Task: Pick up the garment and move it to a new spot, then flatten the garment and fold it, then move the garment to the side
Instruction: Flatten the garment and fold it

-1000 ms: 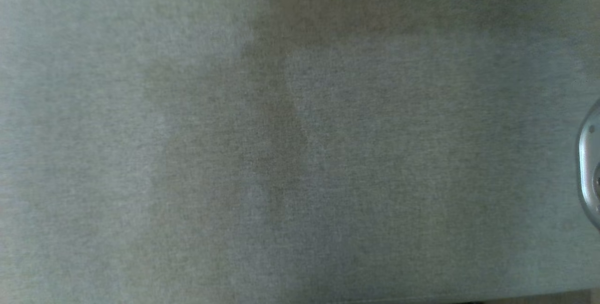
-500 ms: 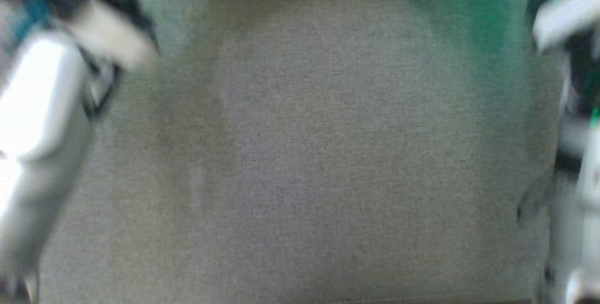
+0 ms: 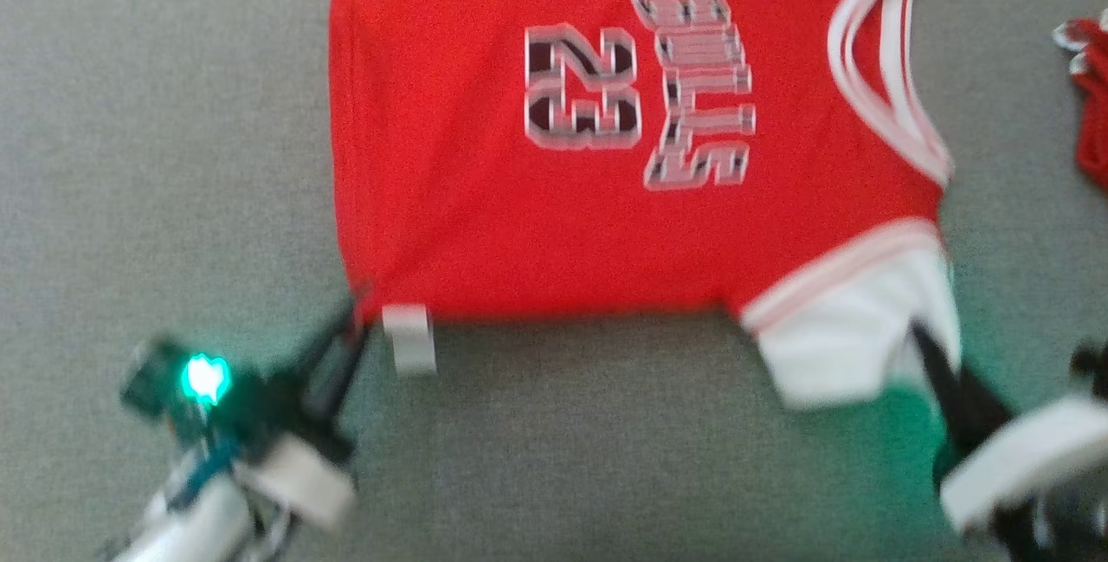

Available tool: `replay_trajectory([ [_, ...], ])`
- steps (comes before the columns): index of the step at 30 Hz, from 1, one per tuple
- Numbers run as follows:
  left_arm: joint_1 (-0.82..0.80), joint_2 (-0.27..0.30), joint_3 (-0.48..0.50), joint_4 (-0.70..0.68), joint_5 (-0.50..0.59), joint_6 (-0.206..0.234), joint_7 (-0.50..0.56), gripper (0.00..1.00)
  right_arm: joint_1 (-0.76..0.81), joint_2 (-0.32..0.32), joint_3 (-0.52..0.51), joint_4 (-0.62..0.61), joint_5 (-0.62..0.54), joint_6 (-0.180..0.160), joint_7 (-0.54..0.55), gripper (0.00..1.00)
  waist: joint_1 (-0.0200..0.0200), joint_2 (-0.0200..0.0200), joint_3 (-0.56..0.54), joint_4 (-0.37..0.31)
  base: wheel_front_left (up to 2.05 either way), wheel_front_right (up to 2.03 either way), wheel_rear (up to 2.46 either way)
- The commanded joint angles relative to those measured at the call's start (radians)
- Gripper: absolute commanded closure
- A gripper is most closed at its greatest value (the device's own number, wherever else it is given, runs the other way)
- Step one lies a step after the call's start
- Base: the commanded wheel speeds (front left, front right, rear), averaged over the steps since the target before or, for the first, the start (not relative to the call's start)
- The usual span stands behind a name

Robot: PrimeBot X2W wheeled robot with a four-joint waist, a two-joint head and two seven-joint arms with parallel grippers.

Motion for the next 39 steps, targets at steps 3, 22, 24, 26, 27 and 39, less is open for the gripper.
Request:
replay_trajectory([
  [3,0.134,0.078,0.006,-0.127,-0.006,0.071,0.041,1.00,0.154,0.002,0.006,-0.106,-0.046,0.007,0.046,1.00,0.0004,-0.0001,-0.034,-0.005,0.00,0.00,0.00],
  [22,0.101,0.192,0.013,-0.373,-0.195,-0.027,0.340,1.00,0.059,-0.062,0.002,-0.169,-0.068,0.007,0.449,1.00,0.0004,-0.0001,-0.020,-0.018,0.00,0.00,0.00],
  [24,0.065,0.206,0.023,-0.376,-0.220,-0.053,0.374,1.00,0.015,-0.080,0.005,-0.182,-0.060,0.007,0.515,1.00,0.0004,-0.0001,-0.007,-0.019,0.00,0.00,0.00],
  [26,0.034,0.216,0.028,-0.375,-0.244,-0.079,0.411,1.00,-0.028,-0.099,0.010,-0.195,-0.049,0.007,0.584,1.00,0.0004,-0.0001,0.008,-0.019,0.00,0.00,0.00],
  [27,0.005,0.218,0.035,-0.371,-0.277,-0.100,0.441,1.00,-0.074,-0.117,0.012,-0.204,-0.039,0.007,0.645,1.00,0.0004,-0.0001,0.024,-0.019,0.00,0.00,0.00],
  [39,-0.176,0.219,0.010,-0.289,-0.371,-0.183,0.622,1.00,-0.350,-0.169,-0.026,-0.141,-0.060,0.007,0.900,1.00,0.0004,-0.0001,0.092,0.010,0.00,0.00,0.00],
])
